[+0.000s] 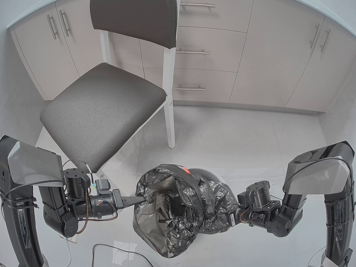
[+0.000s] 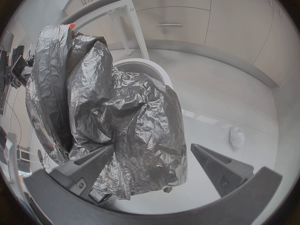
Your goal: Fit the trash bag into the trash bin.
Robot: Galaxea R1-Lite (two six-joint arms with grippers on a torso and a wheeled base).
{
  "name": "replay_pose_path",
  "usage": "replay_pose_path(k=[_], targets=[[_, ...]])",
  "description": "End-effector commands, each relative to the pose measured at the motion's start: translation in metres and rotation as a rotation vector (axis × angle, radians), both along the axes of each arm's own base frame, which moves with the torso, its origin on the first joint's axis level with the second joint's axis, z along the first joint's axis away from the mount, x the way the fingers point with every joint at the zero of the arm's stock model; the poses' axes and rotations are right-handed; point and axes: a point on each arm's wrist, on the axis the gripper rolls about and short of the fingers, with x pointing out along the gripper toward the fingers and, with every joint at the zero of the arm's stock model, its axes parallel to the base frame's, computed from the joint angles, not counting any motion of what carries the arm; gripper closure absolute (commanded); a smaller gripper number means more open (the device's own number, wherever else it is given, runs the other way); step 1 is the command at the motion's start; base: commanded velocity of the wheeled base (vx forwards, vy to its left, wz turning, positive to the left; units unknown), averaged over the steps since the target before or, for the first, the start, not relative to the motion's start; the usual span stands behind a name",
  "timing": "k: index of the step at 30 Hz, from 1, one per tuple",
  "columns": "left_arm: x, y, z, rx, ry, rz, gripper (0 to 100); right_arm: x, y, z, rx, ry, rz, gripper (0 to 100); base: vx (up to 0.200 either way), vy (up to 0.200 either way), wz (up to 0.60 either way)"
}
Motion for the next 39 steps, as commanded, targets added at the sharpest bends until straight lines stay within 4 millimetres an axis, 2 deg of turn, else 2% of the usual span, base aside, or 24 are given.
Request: replay_pose_path(k=[1,2,3,18,24,27,29,31,34,39], targets=[[0.000,0.000,0.000,-0.001,0.000,0.000,100,0.002,0.002,-0.006,-0.004,0.008,0.003,0,0.000,0.000,0.00],[0.000,0.000,0.000,0.000,0.000,0.001,100,0.004,0.003,-0.006,0.000,0.003,0.002,0,0.000,0.000,0.00],[0.000,0.000,0.000,-0.001,0.000,0.000,100,0.004,0.003,-0.006,-0.001,0.003,0.000,100,0.000,0.000,0.00],[0.000,0.000,0.000,0.001,0.000,0.001,100,0.008,0.012,0.009,0.046,-0.091,0.011,100,0.000,0.000,0.00],[0.000,0.000,0.000,0.002,0.000,-0.001,100,0.017,0.034,0.015,0.067,-0.154,0.028,100,0.000,0.000,0.00],[0.000,0.000,-0.001,0.002,0.000,-0.001,100,0.025,0.052,0.020,0.068,-0.207,0.019,100,0.000,0.000,0.00],[0.000,0.000,-0.001,0.002,0.000,-0.001,100,0.025,0.052,0.020,0.068,-0.207,0.019,100,0.000,0.000,0.00],[0.000,0.000,-0.001,0.002,0.002,-0.001,100,0.036,0.066,0.026,0.061,-0.212,0.021,100,0.000,0.000,0.00],[0.000,0.000,-0.001,0.002,0.002,-0.001,100,0.046,0.076,0.029,0.062,-0.213,0.025,100,0.000,0.000,0.00],[0.000,0.000,-0.001,0.002,0.002,-0.001,100,0.062,0.089,0.025,0.049,-0.201,0.022,100,0.000,0.000,0.00]])
